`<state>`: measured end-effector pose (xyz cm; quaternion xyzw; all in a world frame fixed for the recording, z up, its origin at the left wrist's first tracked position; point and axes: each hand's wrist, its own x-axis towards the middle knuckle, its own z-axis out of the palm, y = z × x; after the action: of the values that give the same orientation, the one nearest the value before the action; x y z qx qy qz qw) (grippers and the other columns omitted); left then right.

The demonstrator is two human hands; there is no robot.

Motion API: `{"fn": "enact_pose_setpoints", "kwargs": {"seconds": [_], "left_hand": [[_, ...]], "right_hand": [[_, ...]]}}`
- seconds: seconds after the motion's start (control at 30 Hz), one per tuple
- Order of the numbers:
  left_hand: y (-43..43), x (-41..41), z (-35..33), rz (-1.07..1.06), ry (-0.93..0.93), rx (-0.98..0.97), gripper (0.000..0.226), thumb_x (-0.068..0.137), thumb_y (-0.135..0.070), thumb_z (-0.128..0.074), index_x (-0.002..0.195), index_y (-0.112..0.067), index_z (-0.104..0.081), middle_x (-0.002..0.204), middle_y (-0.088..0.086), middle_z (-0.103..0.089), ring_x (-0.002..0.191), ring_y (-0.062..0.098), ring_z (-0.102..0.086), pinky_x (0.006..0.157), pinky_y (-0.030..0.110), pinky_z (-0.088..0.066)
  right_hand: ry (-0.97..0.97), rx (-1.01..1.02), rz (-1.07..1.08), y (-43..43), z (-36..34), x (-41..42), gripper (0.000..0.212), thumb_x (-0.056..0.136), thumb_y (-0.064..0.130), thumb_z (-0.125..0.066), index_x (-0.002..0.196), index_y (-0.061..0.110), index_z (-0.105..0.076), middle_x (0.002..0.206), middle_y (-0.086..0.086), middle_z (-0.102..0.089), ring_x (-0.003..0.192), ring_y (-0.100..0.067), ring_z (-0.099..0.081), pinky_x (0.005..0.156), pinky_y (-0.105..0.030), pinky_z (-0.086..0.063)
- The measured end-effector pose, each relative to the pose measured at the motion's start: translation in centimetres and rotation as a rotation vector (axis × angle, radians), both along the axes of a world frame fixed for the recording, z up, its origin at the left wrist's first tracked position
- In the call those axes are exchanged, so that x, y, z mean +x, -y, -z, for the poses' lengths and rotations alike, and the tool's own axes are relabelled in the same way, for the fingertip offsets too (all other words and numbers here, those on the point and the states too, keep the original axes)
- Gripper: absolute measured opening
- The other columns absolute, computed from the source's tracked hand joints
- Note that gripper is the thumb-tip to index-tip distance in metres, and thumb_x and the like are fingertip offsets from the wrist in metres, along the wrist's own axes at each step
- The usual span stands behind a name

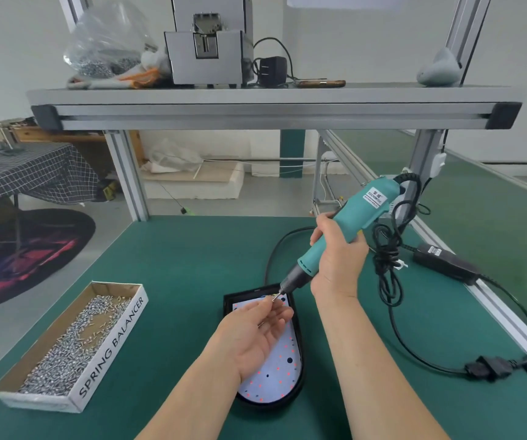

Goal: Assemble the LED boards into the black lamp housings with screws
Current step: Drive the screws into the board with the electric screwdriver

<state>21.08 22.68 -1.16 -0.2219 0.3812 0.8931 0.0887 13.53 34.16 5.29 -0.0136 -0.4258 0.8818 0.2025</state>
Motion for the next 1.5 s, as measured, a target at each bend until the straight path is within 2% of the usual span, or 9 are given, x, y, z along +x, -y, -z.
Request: {"fn": "enact_pose_setpoints", "kwargs": {"seconds": [0.4,0.6,0.9,0.97,1.07,1.17,1.27,1.4,1.5], "left_hand": [[0.2,0.1,-0.1,-0.019,0.04,0.026,0.019,0.101,-0.005,-0.055,0.089,0.007,-0.065,0.072,0.016,-0.071,0.06,0.022,-0.073,0.049,0.022,-0.056],[-0.1,0.0,-0.3,-0.068,0.033,0.055,0.015,0.101,-0.001,-0.055,0.092,0.008,-0.063,0.072,0.016,-0.071,0.059,0.021,-0.073,0.05,0.022,-0.057],[-0.9,0.6,-0.1,-0.132,-0.067,0.024,0.016,0.101,-0.003,-0.054,0.095,0.007,-0.065,0.074,0.014,-0.073,0.065,0.019,-0.073,0.059,0.022,-0.059],[-1.3,0.9,-0.1,-0.099,-0.083,-0.208,0.019,0.102,-0.014,-0.056,0.097,0.001,-0.067,0.073,0.008,-0.071,0.062,0.014,-0.067,0.06,0.021,-0.055],[-1.4,1.6,0.2,-0.076,-0.074,-0.875,0.011,0.099,-0.027,-0.056,0.1,-0.018,-0.062,0.059,-0.01,-0.062,0.052,0.006,-0.051,0.054,0.022,-0.043],[-0.7,2.2,0.1,0.046,-0.09,-1.57,0.027,0.094,-0.037,-0.059,0.121,-0.034,-0.053,0.068,-0.012,-0.059,0.072,0.013,-0.055,0.065,0.03,-0.039],[-0.4,1.9,-0.6,0.211,-0.082,-1.76,0.035,0.092,-0.048,-0.057,0.127,-0.044,-0.057,0.094,-0.01,-0.068,0.086,0.02,-0.058,0.07,0.029,-0.04],[-0.9,1.0,-0.7,0.333,-0.183,-1.953,0.015,0.094,-0.04,-0.051,0.096,-0.026,-0.053,0.072,-0.003,-0.056,0.077,0.025,-0.056,0.058,0.03,-0.034],[-1.5,0.7,-0.6,0.415,-0.203,-2.089,0.015,0.098,-0.036,-0.047,0.089,-0.025,-0.043,0.068,-0.004,-0.046,0.072,0.026,-0.051,0.057,0.031,-0.029]], "right_hand": [[0.007,0.02,0.028,0.4,0.0,0.3,0.019,0.083,-0.002,-0.068,0.081,0.015,-0.058,0.056,0.002,-0.053,0.051,-0.011,-0.048,0.052,-0.019,-0.044],[0.015,0.021,0.039,0.6,0.2,0.3,0.015,0.073,0.011,-0.07,0.079,0.016,-0.057,0.056,0.003,-0.053,0.052,-0.011,-0.048,0.053,-0.02,-0.046],[0.079,-0.003,0.123,0.7,0.6,0.1,0.022,0.082,0.01,-0.071,0.079,0.017,-0.05,0.053,0.005,-0.052,0.049,-0.01,-0.047,0.049,-0.02,-0.044],[0.071,0.002,0.125,0.3,0.4,0.1,0.023,0.082,0.01,-0.071,0.079,0.016,-0.049,0.054,0.005,-0.052,0.049,-0.011,-0.047,0.049,-0.02,-0.044],[0.042,0.023,0.144,-0.4,0.1,0.0,0.023,0.081,0.012,-0.071,0.078,0.016,-0.049,0.053,0.005,-0.053,0.049,-0.01,-0.048,0.05,-0.019,-0.044],[-0.001,0.075,0.147,-0.6,0.0,0.1,0.02,0.079,0.013,-0.072,0.077,0.017,-0.052,0.054,0.005,-0.054,0.05,-0.011,-0.049,0.052,-0.021,-0.046],[-0.053,0.154,0.152,-0.4,0.2,0.2,0.015,0.077,0.014,-0.071,0.076,0.017,-0.057,0.057,0.005,-0.055,0.052,-0.011,-0.051,0.053,-0.023,-0.046],[-0.119,0.347,0.187,-0.2,1.0,0.0,0.018,0.078,0.02,-0.072,0.074,0.011,-0.058,0.06,-0.003,-0.055,0.056,-0.019,-0.05,0.055,-0.033,-0.047],[-0.153,0.474,0.198,0.1,1.7,0.0,0.033,0.077,0.028,-0.071,0.074,0.002,-0.053,0.061,-0.016,-0.053,0.054,-0.021,-0.049,0.052,-0.037,-0.044]]}}
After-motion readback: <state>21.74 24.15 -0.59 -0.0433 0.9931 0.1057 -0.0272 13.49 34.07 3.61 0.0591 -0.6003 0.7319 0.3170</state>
